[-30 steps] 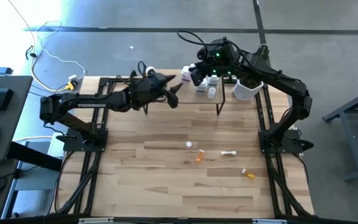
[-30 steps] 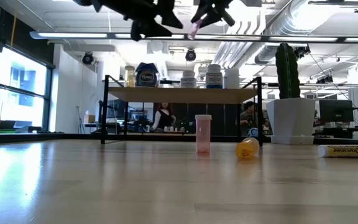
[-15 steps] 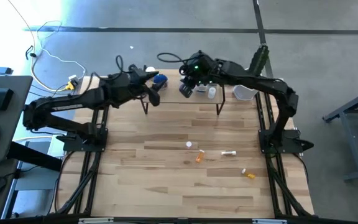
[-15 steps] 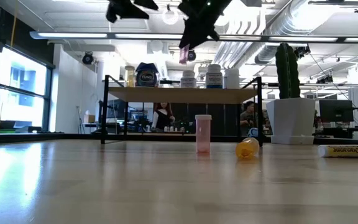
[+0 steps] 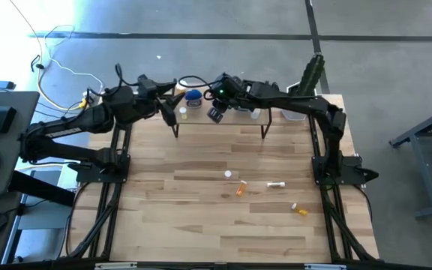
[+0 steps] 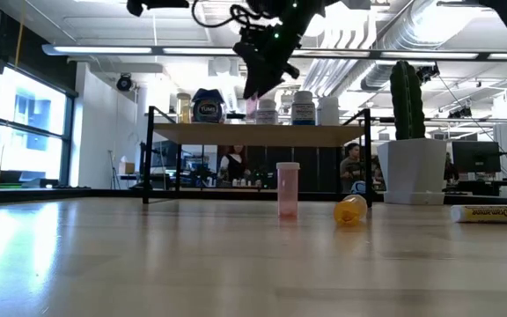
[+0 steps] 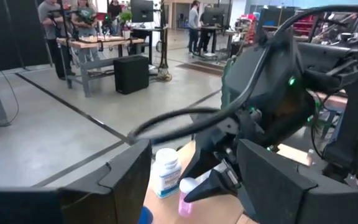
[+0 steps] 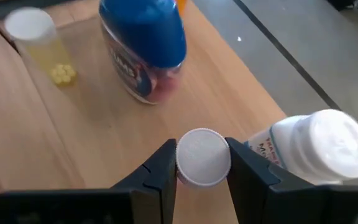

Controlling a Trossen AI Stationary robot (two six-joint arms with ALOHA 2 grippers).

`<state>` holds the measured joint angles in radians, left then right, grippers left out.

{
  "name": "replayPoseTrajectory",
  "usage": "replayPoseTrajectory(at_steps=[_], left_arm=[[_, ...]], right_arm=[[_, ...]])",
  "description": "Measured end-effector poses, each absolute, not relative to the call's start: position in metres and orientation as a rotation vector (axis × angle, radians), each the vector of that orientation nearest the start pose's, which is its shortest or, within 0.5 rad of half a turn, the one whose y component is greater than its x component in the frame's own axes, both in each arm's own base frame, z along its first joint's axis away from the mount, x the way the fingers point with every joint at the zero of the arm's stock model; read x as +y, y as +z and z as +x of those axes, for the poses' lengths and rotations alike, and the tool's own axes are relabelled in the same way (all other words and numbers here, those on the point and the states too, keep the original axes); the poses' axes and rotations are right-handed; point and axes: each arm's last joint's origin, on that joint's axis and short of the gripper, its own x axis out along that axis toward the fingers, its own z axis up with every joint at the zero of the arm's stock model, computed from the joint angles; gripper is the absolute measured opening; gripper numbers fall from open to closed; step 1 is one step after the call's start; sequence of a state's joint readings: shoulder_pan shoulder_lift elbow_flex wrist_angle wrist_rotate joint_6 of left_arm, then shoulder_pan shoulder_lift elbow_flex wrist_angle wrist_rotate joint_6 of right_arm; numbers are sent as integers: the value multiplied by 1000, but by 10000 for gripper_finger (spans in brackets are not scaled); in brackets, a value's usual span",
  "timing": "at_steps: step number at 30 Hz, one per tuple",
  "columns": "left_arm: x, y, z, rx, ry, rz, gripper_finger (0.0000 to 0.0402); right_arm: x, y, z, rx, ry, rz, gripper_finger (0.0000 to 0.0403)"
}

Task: Pick and place medicine bottles onto shelf by color
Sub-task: Put the pink pill bottle on the shelf

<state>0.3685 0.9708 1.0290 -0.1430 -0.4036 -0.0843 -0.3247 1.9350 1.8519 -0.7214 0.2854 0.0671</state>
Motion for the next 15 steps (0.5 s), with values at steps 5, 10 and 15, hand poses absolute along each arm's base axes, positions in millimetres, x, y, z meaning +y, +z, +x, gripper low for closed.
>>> replayPoseTrajectory(at_steps=[5,10,15], left_arm=[[84,385,186,85,776,-88,225],[83,381,186,132,775,-90,225],[83,379,186,148,769,-87,225]], right_arm=[[-143,310,410,825,-598,73,101],[-139,308,411,840,-588,71,101],[-138,305,409,883,-587,73,101]])
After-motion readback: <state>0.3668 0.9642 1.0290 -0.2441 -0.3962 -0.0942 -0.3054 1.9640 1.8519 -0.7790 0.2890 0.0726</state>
